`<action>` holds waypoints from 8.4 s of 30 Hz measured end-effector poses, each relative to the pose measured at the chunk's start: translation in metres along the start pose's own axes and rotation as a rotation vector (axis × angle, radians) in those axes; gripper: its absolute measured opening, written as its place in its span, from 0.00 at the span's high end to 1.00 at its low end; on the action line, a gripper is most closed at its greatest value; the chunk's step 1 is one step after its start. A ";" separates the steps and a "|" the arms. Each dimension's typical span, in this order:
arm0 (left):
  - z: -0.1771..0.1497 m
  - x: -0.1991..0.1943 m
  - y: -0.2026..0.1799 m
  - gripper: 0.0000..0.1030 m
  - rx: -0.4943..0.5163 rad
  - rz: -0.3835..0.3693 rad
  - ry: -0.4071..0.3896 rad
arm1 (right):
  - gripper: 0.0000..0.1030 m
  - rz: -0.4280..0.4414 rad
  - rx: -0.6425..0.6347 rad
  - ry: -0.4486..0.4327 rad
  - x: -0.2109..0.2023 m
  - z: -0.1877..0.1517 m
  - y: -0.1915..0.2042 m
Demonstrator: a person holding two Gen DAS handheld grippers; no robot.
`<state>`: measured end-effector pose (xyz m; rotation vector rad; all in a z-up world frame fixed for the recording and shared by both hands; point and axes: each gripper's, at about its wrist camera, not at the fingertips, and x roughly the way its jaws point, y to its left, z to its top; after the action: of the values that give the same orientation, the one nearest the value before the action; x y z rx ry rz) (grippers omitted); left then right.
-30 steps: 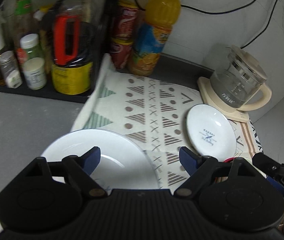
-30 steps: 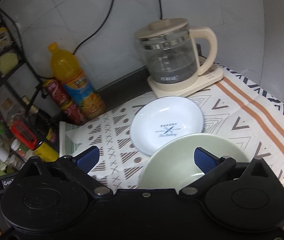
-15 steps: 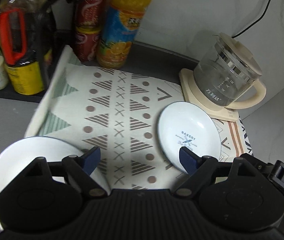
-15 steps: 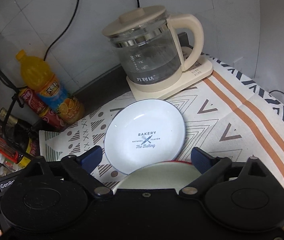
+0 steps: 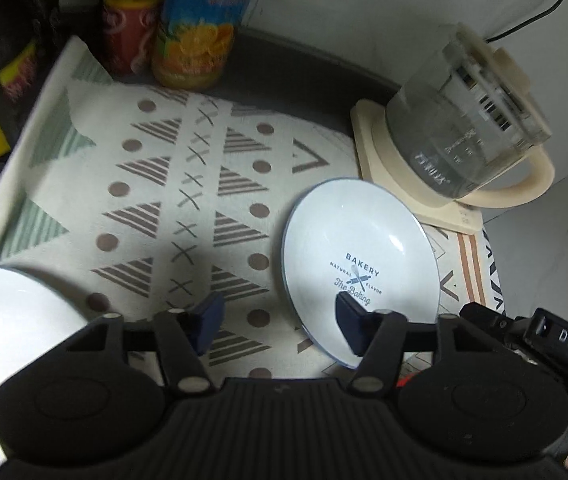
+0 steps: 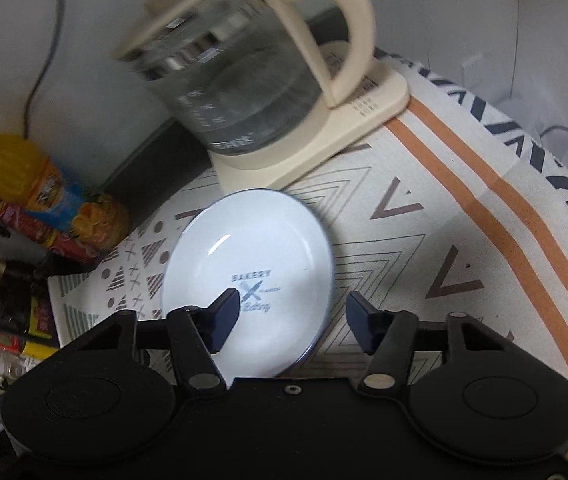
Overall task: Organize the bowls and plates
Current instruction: 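Move both open tools toward the white 'BAKERY' plate, then close both tools on the rim of the 'BAKERY' plate, then lift the 'BAKERY' plate and lower it onto the 'Sweet' plate, then open both tools to release the 'BAKERY' plate, then move both tools to the bowl stack and close on its rim, then lift the nested bowl stack and carry it toward the white plate stack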
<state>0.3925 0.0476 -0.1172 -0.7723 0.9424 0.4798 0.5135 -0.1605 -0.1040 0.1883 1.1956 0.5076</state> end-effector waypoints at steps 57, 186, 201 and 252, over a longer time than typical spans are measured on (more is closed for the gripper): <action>0.014 -0.020 0.007 0.87 0.029 -0.081 -0.035 | 0.91 0.209 -0.034 -0.033 0.004 -0.003 0.027; -0.090 -0.122 0.050 0.11 0.065 -0.113 -0.059 | 0.00 -0.064 -0.067 -0.250 -0.112 -0.152 0.029; -0.095 -0.084 0.011 0.12 0.147 -0.121 0.007 | 0.00 -0.078 0.008 -0.214 -0.100 -0.145 -0.011; -0.092 -0.063 0.001 0.74 0.178 -0.091 0.032 | 0.65 0.009 -0.067 -0.068 -0.064 -0.122 0.004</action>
<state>0.3102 -0.0251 -0.0969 -0.6599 0.9613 0.3010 0.3826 -0.2024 -0.0939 0.1523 1.1099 0.5445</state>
